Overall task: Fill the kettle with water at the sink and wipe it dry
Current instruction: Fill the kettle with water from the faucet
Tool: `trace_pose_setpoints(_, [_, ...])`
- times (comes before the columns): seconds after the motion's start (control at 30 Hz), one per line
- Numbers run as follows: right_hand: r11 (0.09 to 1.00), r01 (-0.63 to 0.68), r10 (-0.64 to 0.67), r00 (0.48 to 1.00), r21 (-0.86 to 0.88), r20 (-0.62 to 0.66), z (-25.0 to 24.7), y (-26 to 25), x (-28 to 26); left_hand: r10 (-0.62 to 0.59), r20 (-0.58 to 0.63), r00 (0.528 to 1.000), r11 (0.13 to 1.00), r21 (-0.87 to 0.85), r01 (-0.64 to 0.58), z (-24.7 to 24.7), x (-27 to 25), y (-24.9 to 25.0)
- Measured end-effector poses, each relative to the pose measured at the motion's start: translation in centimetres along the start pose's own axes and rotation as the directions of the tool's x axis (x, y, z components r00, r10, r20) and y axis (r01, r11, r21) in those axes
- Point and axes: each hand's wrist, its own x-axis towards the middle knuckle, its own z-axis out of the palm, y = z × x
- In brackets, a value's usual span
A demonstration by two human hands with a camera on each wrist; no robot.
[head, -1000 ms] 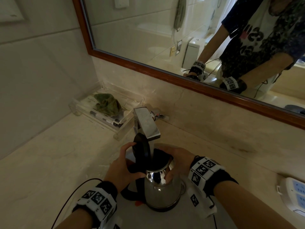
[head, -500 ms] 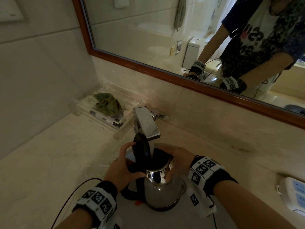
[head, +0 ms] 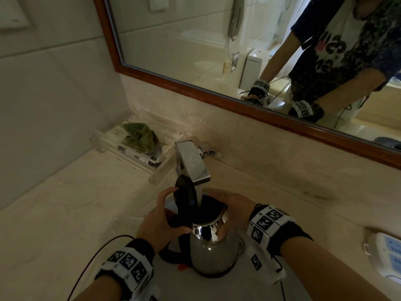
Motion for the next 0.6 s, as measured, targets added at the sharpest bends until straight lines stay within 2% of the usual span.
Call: trace_pose_setpoints(0.6, [1.000, -0.023, 0.023, 1.000, -0.007, 0.009, 0.17, -0.04, 0.43, -0.006, -0.004, 1.000, 1.000, -0.026, 0.006, -0.05, -0.11, 0.08])
